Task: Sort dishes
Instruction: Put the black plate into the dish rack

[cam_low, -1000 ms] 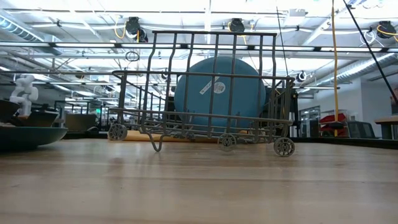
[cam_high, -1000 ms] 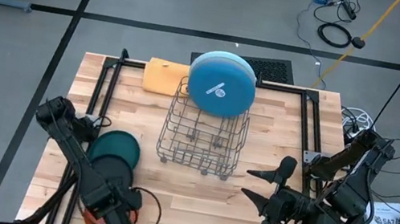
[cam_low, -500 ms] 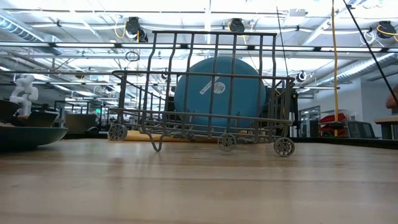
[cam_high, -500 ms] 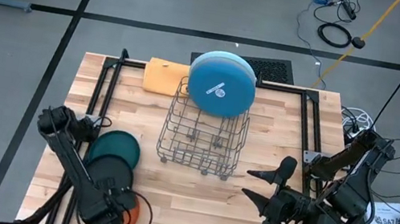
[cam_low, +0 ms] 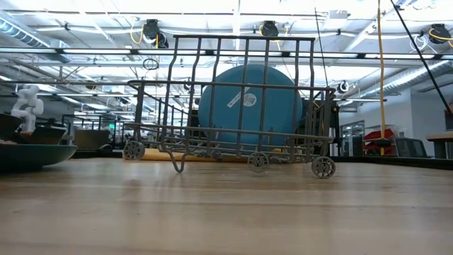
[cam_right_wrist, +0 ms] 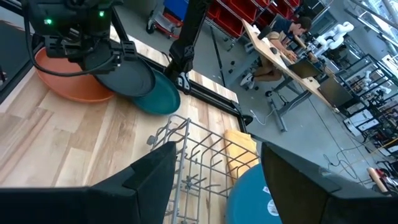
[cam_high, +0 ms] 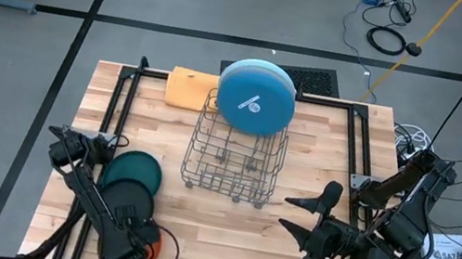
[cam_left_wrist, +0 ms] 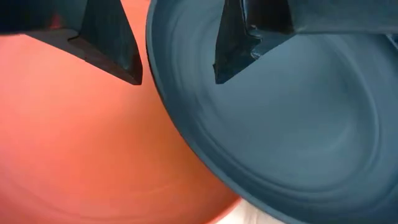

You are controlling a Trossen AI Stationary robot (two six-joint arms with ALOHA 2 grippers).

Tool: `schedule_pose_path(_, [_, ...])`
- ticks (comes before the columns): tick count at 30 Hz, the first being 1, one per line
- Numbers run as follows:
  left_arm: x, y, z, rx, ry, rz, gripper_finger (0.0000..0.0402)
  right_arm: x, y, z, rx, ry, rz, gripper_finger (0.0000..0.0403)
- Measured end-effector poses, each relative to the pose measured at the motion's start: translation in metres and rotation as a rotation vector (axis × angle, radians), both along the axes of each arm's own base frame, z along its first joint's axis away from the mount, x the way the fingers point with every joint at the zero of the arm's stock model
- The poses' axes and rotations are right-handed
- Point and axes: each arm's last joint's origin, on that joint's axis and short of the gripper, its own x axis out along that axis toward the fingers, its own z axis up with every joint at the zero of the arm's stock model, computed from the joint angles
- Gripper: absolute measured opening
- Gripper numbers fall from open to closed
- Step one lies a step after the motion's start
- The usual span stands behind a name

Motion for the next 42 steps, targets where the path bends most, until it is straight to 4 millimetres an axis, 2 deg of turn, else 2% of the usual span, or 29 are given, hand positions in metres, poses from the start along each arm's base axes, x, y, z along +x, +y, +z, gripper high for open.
schedule_pose_path(3, [0.001,-0.001,-0.006,0.007,0.014,-0.024,0.0194,0.0,0.0,0.0,0.001,-0.001,0.0,0.0228])
schedule_pose_path(5, [0.002,-0.001,-0.007,0.003,0.016,-0.032,0.0173,0.0,0.0,0.0,0.001,-0.001,0.0,0.0228])
schedule_pose_path(7, [0.002,-0.001,-0.007,0.002,0.017,-0.031,0.0138,0.0,0.0,0.0,0.002,-0.002,0.0,0.0228])
schedule_pose_path(12, [0.001,-0.001,-0.006,-0.02,0.054,-0.041,0.0022,0.001,0.001,0.0,0.006,-0.005,0.0,0.0228])
schedule_pose_path(16, [0.001,-0.002,-0.002,-0.03,0.066,-0.047,0.0012,0.001,0.001,0.0,0.011,-0.009,0.0,0.0228])
schedule_pose_path(21, [0.007,-0.003,0.015,-0.045,0.088,-0.043,0.0004,0.001,0.001,0.0,0.013,-0.01,0.001,0.0228])
schedule_pose_path(28, [0.019,-0.001,0.065,-0.044,0.064,-0.048,0.0002,0.001,0.002,0.001,0.018,-0.014,0.001,0.0228])
schedule_pose_path(37, [0.036,0.005,0.144,-0.119,-0.308,-0.107,0.0001,0.002,0.002,0.0,0.019,-0.011,0.004,0.0228])
schedule_pose_path(42, [0.043,0.016,0.205,-0.07,-0.631,-0.25,0.0,0.002,0.002,0.0,0.02,-0.011,0.004,0.0228])
